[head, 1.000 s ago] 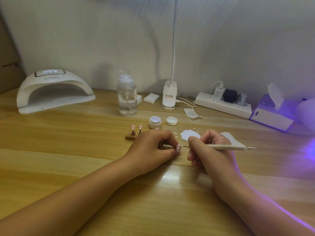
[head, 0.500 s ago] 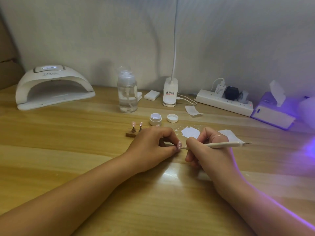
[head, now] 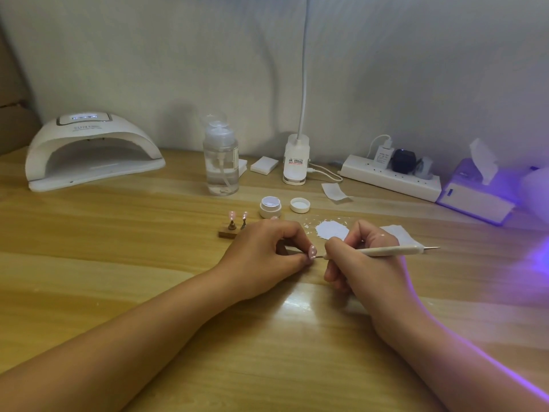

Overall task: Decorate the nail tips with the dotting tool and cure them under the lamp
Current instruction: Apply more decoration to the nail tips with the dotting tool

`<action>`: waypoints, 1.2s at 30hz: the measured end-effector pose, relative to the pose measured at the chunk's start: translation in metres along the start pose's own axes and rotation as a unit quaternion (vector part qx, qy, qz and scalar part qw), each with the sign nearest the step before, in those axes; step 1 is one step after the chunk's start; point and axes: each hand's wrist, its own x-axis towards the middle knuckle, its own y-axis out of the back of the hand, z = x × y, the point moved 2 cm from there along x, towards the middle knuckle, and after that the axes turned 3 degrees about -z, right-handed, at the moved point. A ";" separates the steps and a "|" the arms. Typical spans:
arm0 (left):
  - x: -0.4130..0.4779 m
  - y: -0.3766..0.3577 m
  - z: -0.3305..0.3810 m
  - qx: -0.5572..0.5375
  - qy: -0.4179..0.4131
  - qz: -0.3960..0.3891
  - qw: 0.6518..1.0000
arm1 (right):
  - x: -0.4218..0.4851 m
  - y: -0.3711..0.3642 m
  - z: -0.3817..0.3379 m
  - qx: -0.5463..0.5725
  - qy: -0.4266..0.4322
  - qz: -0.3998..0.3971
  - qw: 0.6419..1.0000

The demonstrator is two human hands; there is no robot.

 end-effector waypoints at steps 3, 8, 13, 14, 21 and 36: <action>0.000 0.000 0.001 0.002 -0.005 -0.002 1.000 | 0.000 -0.002 -0.001 -0.001 -0.005 -0.007 1.000; -0.001 0.000 0.001 0.002 -0.007 -0.004 1.000 | -0.001 -0.001 -0.001 0.001 -0.005 -0.007 1.000; 0.000 -0.001 -0.002 -0.011 -0.001 0.003 1.000 | 0.001 0.008 0.002 0.090 0.028 0.069 0.993; 0.000 -0.001 -0.002 -0.017 0.000 0.005 1.000 | 0.002 0.011 0.000 0.118 0.041 0.094 0.988; -0.001 -0.003 -0.001 -0.082 0.007 0.037 0.996 | 0.018 0.043 0.000 0.173 0.056 0.214 0.960; 0.010 0.092 -0.018 -0.092 0.075 0.065 0.991 | 0.029 0.049 0.020 0.081 0.027 0.181 0.980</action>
